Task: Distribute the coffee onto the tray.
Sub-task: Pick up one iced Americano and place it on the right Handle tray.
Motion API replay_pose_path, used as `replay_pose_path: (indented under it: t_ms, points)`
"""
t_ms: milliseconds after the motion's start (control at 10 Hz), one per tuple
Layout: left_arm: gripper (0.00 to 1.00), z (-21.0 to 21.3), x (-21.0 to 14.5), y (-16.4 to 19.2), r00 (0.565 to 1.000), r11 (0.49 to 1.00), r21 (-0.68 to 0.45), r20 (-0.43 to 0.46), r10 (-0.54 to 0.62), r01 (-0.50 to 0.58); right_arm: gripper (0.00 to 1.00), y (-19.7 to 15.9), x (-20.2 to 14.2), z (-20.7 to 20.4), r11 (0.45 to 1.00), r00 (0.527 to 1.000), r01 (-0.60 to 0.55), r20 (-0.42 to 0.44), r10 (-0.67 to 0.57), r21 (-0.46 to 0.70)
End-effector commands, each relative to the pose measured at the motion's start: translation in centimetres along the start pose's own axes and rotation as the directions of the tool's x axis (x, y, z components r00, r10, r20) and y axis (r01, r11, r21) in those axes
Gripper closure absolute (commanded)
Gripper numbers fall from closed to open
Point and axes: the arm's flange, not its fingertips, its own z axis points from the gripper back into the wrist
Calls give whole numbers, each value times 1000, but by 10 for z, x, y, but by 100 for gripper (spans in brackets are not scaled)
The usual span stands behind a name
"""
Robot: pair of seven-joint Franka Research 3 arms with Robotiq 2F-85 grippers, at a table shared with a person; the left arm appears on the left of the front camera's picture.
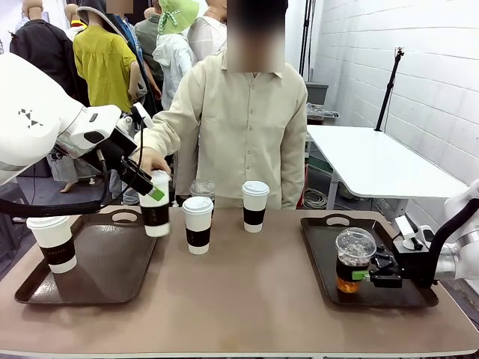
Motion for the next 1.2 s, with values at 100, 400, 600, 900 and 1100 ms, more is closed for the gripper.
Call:
replay_pose_path:
  t_ms: [100,400,600,900,1100]
  points:
    - [0,0,-1,2,1000,1000,-8,5,-5,5,28,-10,-1,-2,1000,997,-19,69,20,-14]
    - [0,0,-1,2,1000,1000,-8,5,-5,5,8,-11,-6,-4,1000,998,17,64,-17,-1]
    - [0,0,-1,2,1000,1000,-8,5,-5,5,0,-12,-5,-5,999,997,34,64,-34,0]
    - [0,0,-1,2,1000,1000,-8,5,-5,5,0,-12,-3,-6,998,997,61,55,-62,7]
    - [0,0,-1,2,1000,1000,-8,5,-5,5,0,-7,-5,-2,996,995,84,50,-84,2]
